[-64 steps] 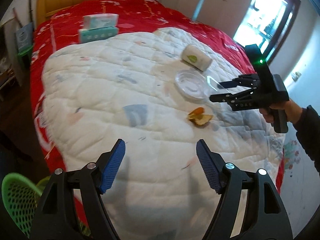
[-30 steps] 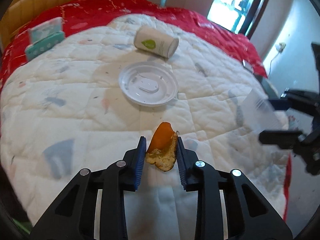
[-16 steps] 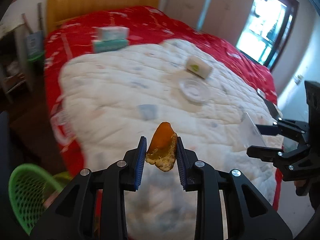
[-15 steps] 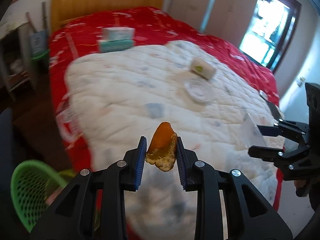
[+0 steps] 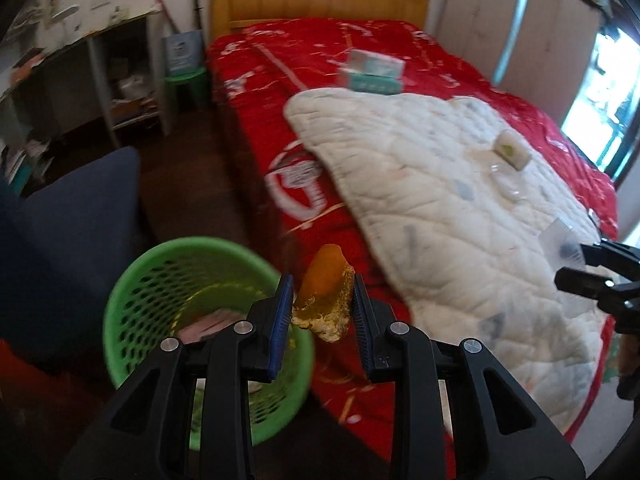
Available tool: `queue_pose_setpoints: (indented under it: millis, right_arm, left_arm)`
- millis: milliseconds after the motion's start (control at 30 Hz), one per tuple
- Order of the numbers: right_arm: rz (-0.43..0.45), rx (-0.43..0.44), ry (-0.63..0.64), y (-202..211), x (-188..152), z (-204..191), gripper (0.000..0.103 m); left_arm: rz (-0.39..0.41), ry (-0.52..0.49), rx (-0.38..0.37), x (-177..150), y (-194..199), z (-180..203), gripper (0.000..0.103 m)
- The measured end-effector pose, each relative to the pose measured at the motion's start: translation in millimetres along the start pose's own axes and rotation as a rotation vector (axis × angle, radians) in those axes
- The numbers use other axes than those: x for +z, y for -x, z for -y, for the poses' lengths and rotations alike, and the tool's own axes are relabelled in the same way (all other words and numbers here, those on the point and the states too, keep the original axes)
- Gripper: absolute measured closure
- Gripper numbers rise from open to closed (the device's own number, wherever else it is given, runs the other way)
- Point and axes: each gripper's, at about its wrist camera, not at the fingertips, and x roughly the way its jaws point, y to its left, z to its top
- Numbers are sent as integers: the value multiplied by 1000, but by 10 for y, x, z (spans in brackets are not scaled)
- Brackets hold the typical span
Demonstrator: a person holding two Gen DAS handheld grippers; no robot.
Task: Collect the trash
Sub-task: 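Carry the food scrap with the left tool and the container with the right tool into the basket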
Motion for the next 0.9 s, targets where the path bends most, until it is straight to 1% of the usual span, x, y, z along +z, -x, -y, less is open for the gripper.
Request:
queue_pose_setpoints:
  millis: [200,300,433,567,667,833,900]
  right_arm:
    - [-6,39,38,-143,136,-310,45]
    - [-9,50,51,-198,180,-419,45]
    - [-21,71,62,-300,239,-569,45]
    - [-33,86,79,-397,284,-718,45]
    - [-41,98,91,-476,323,-829,45]
    - [-49,119,105,-591,381,-1003,45]
    - [-50,128,107,-628,404,-1071,45]
  left_arm:
    - [-24,60,63,-151,42,-360,74]
    - [-30,81,81,-210,41,-456,72]
    - [-36,106,117,-294,54,-605,72]
    - [-39,138,126,-363,89,-737,71]
    - [-35,159,136,-404,143,-831,67]
    - [-10,187,168,-455,255,-955,51]
    - [-1,192,183,-465,306,-989,50]
